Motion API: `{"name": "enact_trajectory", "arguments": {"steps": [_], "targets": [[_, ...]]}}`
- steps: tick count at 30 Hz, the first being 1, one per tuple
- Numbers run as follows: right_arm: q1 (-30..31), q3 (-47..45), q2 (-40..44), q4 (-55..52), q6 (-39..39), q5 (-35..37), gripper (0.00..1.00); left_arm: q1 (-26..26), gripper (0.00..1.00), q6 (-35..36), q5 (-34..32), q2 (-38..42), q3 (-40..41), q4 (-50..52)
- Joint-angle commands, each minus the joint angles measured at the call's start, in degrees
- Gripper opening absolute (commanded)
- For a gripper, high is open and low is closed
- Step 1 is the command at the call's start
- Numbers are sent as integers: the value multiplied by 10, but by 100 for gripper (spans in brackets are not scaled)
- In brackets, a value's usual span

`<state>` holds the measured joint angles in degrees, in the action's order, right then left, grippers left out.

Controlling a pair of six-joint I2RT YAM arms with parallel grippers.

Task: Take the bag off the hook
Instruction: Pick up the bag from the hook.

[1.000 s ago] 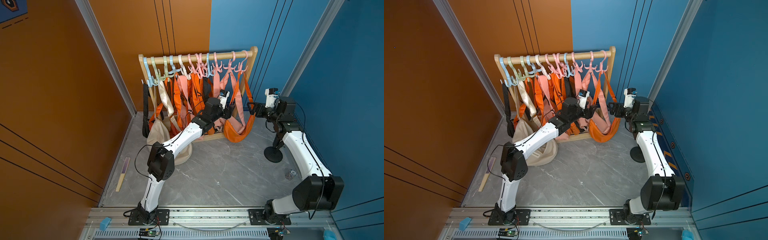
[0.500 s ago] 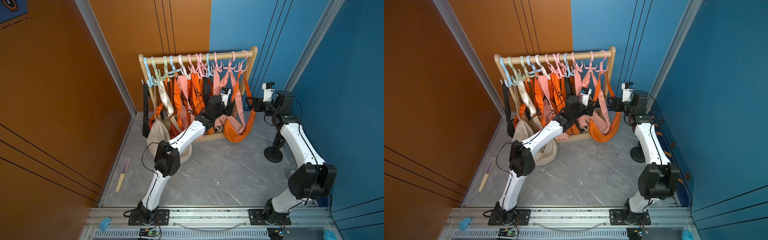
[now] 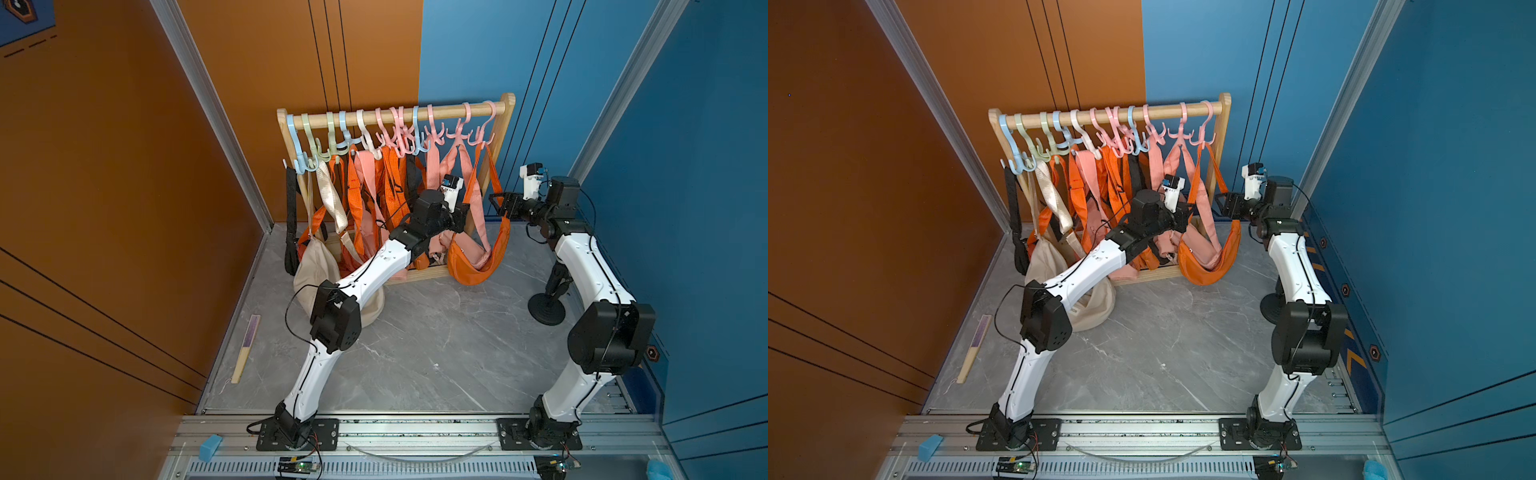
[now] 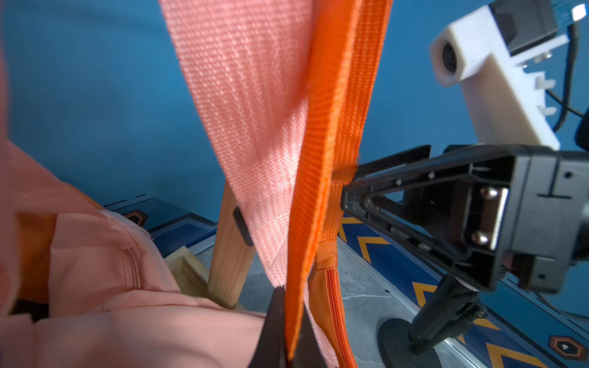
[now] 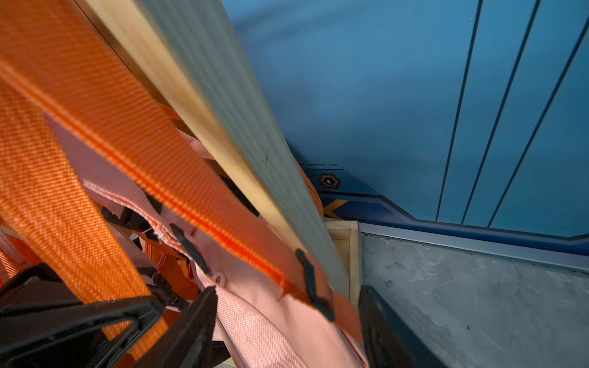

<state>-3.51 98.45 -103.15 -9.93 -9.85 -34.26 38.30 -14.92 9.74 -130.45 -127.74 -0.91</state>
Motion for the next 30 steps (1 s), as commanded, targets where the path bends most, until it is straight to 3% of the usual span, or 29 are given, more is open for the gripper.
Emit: {"name": "enact_trajectory", "arguments": {"steps": [1,5,11,16,20,27,30], "targets": [[-2,36,-22,-17,9,-17,72,-5,0,-10,21,31,19,5],[0,62,-42,-18,9,-13,67,-5,0,-12,24,31,25,3],[0,80,-58,-23,13,-11,43,-7,0,-16,25,29,24,2],[0,62,-52,-29,26,-6,45,-10,0,-21,24,30,19,2],[-1,33,-50,-29,37,3,63,-12,0,-24,24,31,21,2],[-2,8,-52,-27,48,12,62,-13,0,-23,23,38,32,1],[-4,1,-53,-28,52,15,53,-15,0,-25,23,40,34,1]]}}
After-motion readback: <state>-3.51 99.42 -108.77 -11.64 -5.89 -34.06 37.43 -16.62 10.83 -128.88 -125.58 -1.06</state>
